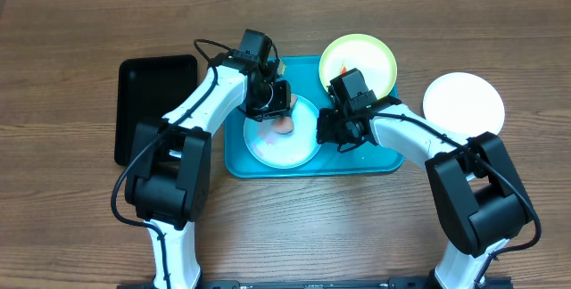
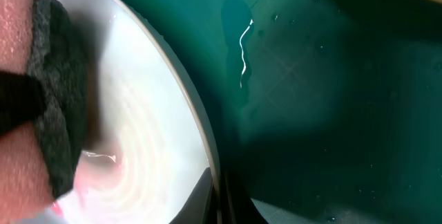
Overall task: Clean dirty plates on tray and stack at the side
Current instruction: 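Wipe remaining stain on light-blue plate with left gripper sponge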
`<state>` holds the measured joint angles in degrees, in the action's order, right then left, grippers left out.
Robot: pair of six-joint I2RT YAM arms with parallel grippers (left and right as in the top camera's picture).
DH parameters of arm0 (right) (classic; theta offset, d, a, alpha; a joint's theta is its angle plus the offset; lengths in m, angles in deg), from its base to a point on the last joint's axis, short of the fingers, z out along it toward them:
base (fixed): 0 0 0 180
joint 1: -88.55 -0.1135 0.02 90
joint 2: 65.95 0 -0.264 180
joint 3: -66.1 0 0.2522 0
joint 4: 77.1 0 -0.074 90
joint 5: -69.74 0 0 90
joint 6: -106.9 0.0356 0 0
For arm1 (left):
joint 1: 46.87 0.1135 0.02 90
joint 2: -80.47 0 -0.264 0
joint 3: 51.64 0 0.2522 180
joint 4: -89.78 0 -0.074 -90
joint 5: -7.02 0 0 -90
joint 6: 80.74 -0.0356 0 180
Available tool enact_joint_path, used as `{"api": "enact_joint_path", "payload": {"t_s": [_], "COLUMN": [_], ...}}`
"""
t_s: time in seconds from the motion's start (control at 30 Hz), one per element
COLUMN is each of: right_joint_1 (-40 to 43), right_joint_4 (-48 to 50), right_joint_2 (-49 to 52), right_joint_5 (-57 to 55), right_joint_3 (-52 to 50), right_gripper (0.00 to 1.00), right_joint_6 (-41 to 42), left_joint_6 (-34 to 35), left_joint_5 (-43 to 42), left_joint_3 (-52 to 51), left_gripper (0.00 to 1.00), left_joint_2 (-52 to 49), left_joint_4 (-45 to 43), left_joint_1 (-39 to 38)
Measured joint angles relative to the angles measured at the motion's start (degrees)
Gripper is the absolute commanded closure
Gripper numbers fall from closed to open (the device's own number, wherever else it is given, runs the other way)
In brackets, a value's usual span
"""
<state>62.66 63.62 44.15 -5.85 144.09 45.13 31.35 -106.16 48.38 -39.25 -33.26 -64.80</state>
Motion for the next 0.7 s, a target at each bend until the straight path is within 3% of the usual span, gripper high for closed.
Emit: {"api": "enact_joint_path", "payload": {"t_s": [0.43,0.57,0.7], "right_joint_1": [-0.02,-0.07,-0.07], "right_joint_4": [0.09,0.17,0.07], "right_joint_2": [0.0,0.0,0.0], "right_joint_5": [0.02,0.24,0.2], "right_joint_3": [0.0,0.0,0.0], "right_gripper": [0.96,0.96,0.96], "right_joint_6": [0.0,-0.13,-0.17], "left_joint_6": [1.57,1.18,-1.95], "left_joint_5": [22.4,21.68,14.75], "left_joint_3": [1.22,1.22,1.22], "left_gripper": [0.96,0.96,0.96], "left_joint_2": [0.0,0.0,0.0], "left_joint_4": [11.74,13.18,13.49], "left_joint_1": [-0.11,-0.11,-0.09]}}
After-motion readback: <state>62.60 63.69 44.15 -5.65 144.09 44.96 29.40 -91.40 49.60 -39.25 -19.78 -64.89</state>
